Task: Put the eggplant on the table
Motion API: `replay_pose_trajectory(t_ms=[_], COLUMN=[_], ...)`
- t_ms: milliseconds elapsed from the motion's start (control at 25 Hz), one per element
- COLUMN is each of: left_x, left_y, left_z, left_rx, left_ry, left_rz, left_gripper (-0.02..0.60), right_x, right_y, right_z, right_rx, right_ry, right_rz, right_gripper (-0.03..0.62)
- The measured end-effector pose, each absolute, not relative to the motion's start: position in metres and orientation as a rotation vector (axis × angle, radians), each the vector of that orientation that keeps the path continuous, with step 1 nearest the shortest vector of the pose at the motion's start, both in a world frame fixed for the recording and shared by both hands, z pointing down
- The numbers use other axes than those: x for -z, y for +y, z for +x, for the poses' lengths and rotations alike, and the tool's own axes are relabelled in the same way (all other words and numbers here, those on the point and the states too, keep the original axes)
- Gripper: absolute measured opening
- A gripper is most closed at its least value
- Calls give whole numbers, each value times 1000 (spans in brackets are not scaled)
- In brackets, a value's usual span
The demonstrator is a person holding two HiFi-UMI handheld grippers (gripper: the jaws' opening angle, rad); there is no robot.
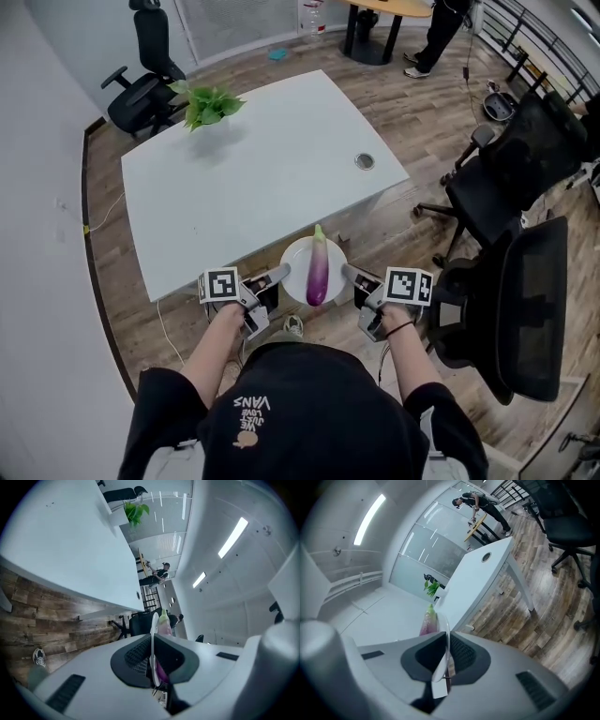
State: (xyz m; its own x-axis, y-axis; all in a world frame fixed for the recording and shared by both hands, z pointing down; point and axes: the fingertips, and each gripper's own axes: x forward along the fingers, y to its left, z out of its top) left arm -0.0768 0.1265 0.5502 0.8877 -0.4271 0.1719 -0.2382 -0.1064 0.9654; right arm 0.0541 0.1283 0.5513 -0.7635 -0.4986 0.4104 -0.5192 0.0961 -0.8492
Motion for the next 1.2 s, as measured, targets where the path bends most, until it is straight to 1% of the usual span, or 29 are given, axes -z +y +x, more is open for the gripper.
replay_pose_trajectory(t_ms=[560,1200], left_x=[-548,-544], left_y=[66,-20], left_z=[-89,-72], left_rx=[147,192], left_ry=[-478,-529], left_rz=[1697,1682], left_gripper=[25,25], right_x=[-548,-544], right_y=[71,-22], right_z=[42,58], right_rx=[-1818,-1800], right_ry=[-2300,-2309], right_rz=[1124,1030], right_gripper=[38,38])
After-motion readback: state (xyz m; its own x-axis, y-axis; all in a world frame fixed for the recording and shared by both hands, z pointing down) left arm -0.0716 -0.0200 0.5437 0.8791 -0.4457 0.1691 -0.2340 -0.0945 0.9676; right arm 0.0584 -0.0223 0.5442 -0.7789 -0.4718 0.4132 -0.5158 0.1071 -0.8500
